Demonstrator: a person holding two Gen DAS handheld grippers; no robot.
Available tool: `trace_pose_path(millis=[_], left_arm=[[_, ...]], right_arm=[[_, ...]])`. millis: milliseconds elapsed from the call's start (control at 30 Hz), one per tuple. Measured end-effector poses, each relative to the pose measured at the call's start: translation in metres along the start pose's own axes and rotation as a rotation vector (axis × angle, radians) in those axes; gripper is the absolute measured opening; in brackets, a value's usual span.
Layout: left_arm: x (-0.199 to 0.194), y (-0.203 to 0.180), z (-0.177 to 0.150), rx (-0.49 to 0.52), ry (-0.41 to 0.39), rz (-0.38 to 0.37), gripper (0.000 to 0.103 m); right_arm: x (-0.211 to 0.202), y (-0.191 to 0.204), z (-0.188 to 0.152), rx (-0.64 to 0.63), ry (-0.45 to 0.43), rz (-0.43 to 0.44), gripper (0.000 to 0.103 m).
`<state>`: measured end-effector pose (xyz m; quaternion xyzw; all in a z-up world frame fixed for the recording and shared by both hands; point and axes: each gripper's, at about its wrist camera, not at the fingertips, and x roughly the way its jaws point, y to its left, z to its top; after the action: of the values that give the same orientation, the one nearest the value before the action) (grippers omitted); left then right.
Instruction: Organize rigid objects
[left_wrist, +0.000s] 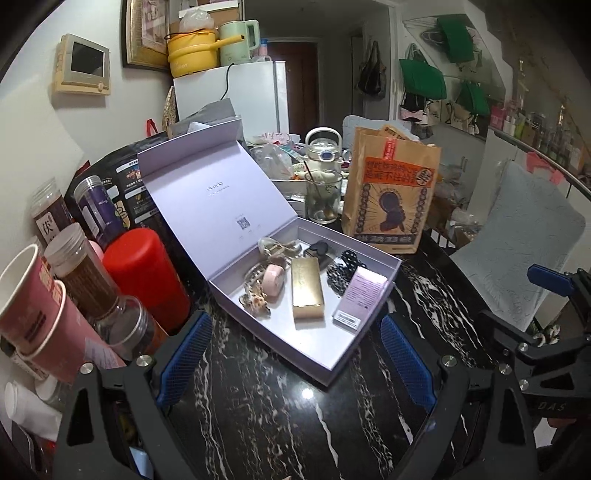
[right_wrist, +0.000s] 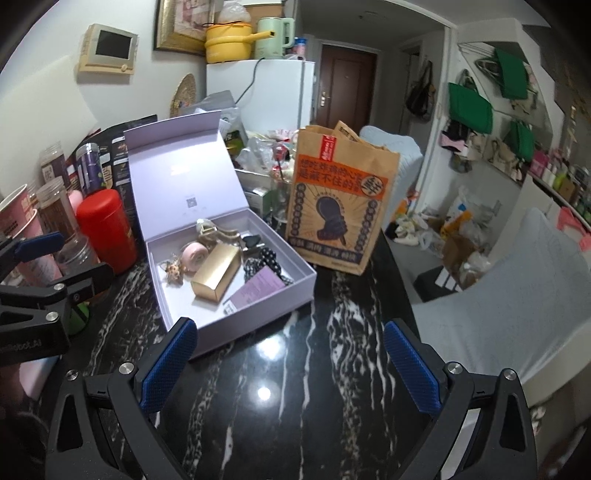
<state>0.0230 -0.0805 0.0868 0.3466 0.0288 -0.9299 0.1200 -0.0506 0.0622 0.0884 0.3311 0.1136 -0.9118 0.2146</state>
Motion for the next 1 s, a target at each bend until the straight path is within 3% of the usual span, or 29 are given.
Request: trace_pose_path(millis=[467,1000], left_arm=[[-0.001,0.0,-0.017,-0.021,0.047,-0.062,0.094],[-0.002,0.001,-0.021,-0.015,0.048,-0.053,0.094]], right_arm=[[-0.027,0.009,-0.017,-0.022,-0.045,0.009,0.103],[-0.028,0.01,-0.02,-0.026,-0.047,0.025,0.103]])
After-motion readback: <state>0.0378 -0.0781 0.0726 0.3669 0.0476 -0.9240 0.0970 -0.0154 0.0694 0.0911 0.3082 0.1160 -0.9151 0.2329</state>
